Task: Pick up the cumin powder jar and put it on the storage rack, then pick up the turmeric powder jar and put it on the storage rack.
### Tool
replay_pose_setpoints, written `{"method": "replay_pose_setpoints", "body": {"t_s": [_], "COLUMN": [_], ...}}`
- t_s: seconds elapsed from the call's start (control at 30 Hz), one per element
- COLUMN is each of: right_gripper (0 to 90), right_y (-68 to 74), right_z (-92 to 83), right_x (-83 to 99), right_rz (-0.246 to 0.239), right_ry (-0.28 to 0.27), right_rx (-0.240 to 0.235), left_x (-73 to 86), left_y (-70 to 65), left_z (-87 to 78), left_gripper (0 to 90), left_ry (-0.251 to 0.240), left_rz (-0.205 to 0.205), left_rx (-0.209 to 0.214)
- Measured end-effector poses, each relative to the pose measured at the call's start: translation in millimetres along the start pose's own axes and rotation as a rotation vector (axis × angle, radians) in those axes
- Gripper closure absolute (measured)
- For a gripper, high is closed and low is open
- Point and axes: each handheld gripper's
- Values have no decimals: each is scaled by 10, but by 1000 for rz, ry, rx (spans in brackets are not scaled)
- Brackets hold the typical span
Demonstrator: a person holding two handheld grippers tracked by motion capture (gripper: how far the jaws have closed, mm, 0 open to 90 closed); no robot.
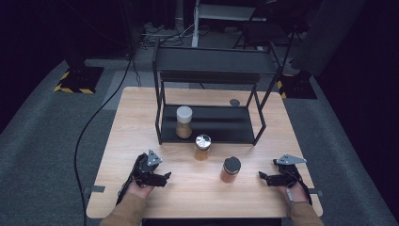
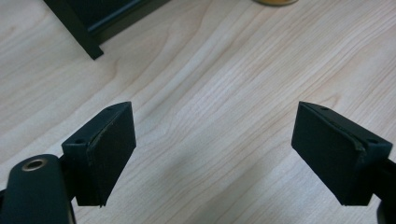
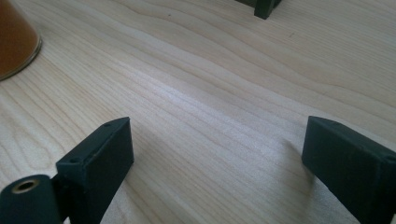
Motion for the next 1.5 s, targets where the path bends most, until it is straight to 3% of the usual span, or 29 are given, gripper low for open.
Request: {"method": "replay_pose_setpoints", "body": {"t_s": [0.47, 0.6, 0.67, 0.7, 0.73, 1.43, 1.5], "right_gripper": [85, 85, 85, 85, 85, 79, 67], "right_y": [-3, -3, -3, -3, -3, -4, -10], "right_z": [2, 2, 2, 2, 2, 6, -3], "right_x": [-3, -3, -3, -3, -4, -17, -82], "right_rz": [-1, -1, -1, -1, -1, 0, 8], "right_ry": [1, 1, 0, 0, 1, 4, 28], "right_rx": [-1, -1, -1, -1, -1, -1, -11], "left_x": [-14, 1, 65, 201, 217, 215, 216], "left_y": [66, 67, 89, 113, 120, 137, 145], "left_z": [170, 188, 219, 254, 257, 258, 256], "left_gripper": [94, 54, 0, 0, 0, 0, 1], "left_ry": [74, 67, 40, -22, -29, -29, -28], "left_rz": [-21, -25, -16, -2, 3, 9, 12], "left_rx": [18, 18, 21, 31, 33, 39, 42]}}
Point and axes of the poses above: each handheld gripper's, and its own axes: z roughly forward along the jaws, x roughly out of its underside, y roughly to its left, and after that the axes turned 7 degrees about y, right-handed
